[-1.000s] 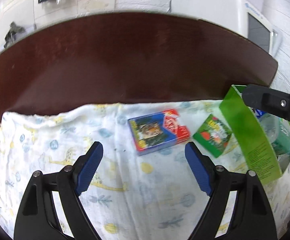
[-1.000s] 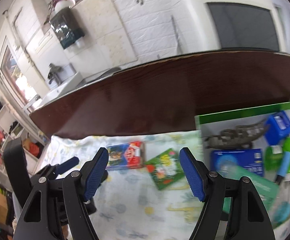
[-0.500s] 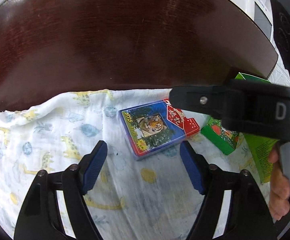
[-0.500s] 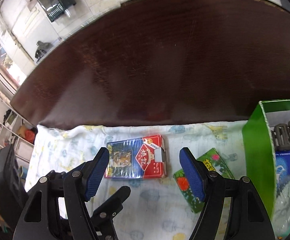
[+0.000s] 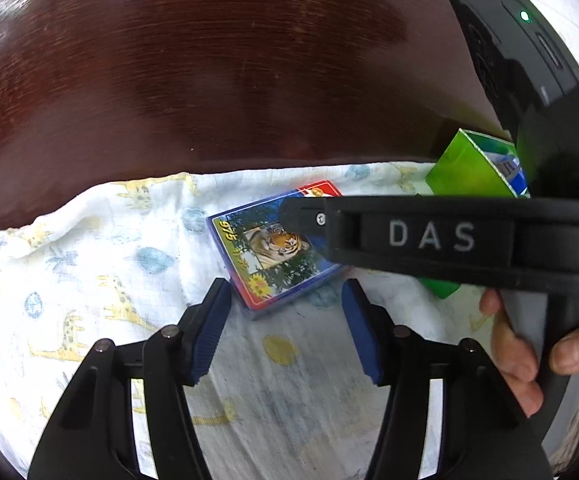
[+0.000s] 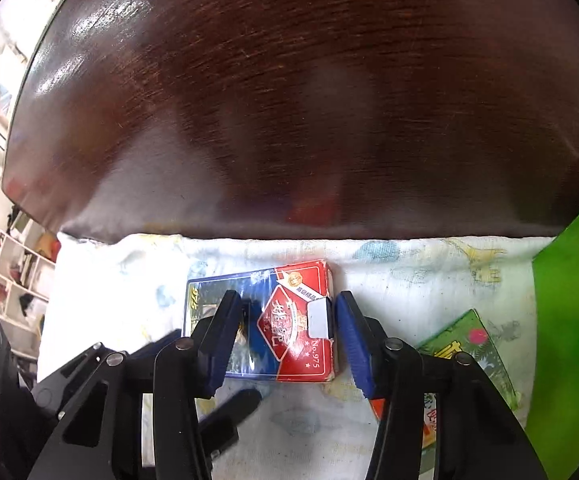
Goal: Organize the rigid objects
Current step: 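Move the right tool to the playing-card box on the cloth, then close the right gripper on the card box and lift it, then carry the card box with the right gripper into the green box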
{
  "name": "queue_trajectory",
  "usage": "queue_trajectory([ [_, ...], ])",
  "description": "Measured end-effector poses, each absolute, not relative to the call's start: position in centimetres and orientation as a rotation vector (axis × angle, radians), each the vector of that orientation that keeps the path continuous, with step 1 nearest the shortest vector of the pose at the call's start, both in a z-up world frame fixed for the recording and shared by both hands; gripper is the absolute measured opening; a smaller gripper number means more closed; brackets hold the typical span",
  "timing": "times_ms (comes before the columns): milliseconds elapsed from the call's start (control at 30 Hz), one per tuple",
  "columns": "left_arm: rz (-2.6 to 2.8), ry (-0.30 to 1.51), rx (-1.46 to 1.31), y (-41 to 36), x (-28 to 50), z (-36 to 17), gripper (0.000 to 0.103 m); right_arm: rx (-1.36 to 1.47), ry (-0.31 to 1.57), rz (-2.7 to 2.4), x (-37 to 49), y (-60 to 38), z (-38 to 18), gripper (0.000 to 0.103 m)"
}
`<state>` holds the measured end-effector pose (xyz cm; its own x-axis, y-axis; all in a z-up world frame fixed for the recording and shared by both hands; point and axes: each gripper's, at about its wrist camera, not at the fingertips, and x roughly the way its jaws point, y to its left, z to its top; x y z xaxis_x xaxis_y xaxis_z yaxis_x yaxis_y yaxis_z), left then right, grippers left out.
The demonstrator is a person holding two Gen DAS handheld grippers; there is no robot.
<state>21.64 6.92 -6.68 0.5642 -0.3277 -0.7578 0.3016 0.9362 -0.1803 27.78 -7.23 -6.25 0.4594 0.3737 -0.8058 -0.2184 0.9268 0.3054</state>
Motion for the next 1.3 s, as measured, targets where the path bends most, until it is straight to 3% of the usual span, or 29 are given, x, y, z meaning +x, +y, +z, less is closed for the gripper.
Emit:
queue_trajectory([
  [400, -0.302, 0.882, 0.047, 3.8, 21.4, -7.1, 0.052, 0.053, 0.983, 0.344, 26.3, -5.3, -5.9, 0.052],
  [767, -0.311, 0.777, 0.071, 1.7, 18.2, -2.9, 0.052, 0.047, 0.91, 0.338, 22.8, -5.1, -2.5, 0.052],
  [1300, -0.433, 0.629, 0.196, -8.0, 13.1, 3.5, 0.052, 0.136, 0.721, 0.262, 15.7, -15.4, 5.2, 0.052],
])
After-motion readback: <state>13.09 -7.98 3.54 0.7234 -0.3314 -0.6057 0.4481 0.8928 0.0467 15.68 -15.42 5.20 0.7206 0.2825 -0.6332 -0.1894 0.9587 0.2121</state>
